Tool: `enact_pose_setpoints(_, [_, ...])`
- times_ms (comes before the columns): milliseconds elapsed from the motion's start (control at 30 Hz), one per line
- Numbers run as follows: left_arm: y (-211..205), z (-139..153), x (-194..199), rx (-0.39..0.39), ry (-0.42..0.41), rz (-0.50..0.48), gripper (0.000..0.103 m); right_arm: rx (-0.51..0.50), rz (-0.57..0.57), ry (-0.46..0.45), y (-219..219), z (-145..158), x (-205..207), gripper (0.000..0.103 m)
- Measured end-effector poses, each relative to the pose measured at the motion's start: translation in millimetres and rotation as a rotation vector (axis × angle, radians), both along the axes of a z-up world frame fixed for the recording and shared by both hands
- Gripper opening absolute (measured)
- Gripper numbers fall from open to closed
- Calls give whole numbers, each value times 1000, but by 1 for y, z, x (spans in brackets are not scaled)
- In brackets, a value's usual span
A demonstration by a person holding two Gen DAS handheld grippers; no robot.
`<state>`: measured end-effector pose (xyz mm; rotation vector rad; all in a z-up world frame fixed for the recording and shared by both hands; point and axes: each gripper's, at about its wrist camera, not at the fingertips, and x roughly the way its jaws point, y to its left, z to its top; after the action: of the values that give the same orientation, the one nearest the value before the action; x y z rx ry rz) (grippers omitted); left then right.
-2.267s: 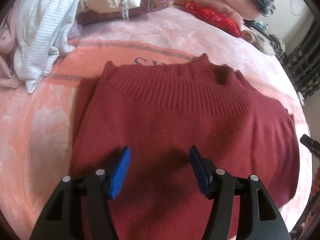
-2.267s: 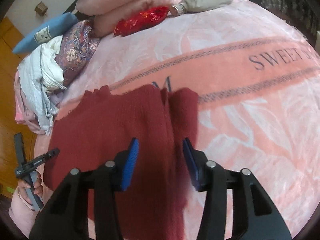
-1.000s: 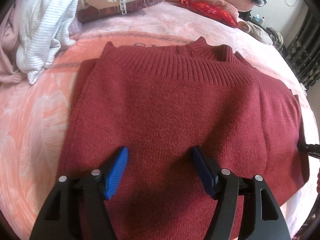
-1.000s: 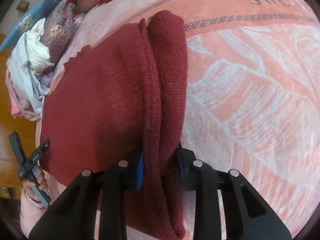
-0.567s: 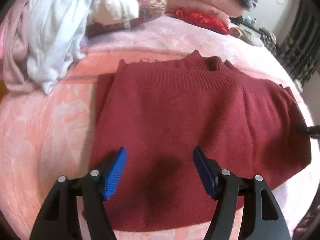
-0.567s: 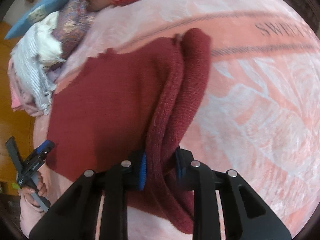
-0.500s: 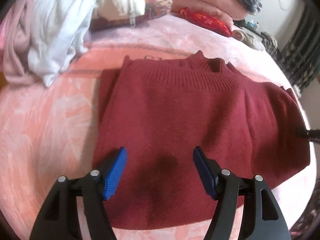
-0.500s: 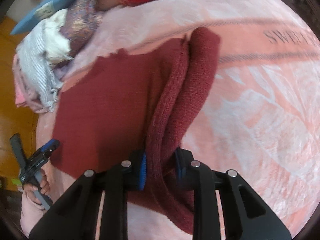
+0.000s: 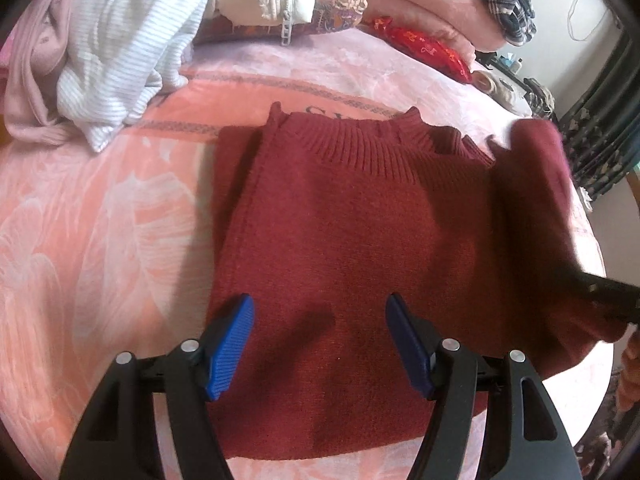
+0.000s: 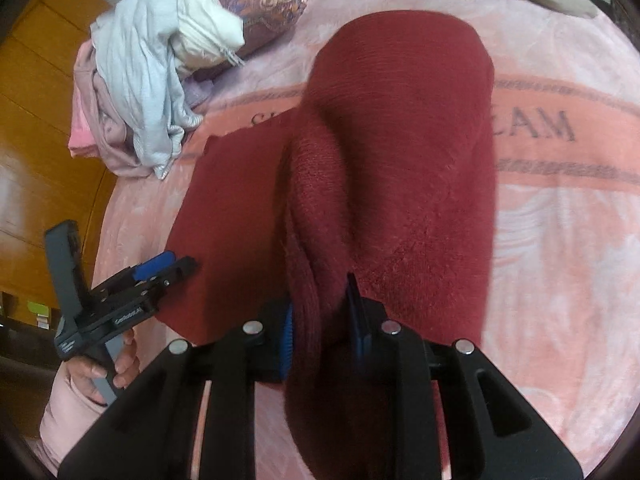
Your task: Fold small clothes
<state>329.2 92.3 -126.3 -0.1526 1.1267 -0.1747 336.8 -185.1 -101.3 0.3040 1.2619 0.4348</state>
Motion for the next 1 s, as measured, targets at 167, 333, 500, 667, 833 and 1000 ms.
enact_pose_setpoints(167, [-8, -3, 0, 16, 2, -10, 69, 27, 16, 47, 8, -24, 5, 41])
enact_pose_setpoints(333, [-18, 3, 1, -38, 14, -21, 68, 249, 24, 95, -7, -16, -1, 57])
enact_pose_setpoints(500, [-42, 13, -2, -123, 18, -68, 69, 259, 13, 20, -40, 17, -12, 58])
enact_pose_setpoints(667, [-85, 16, 0, -222, 58, -124, 73, 123, -17, -16, -70, 20, -20, 57])
enact_pose_setpoints(833, [-118, 5, 12, -298, 120, -115, 74, 232, -1, 93, -68, -25, -32, 48])
enact_pose_setpoints(1000, [-137, -7, 29, -278, 174, -120, 74, 210, 9, 70, -57, -40, -42, 48])
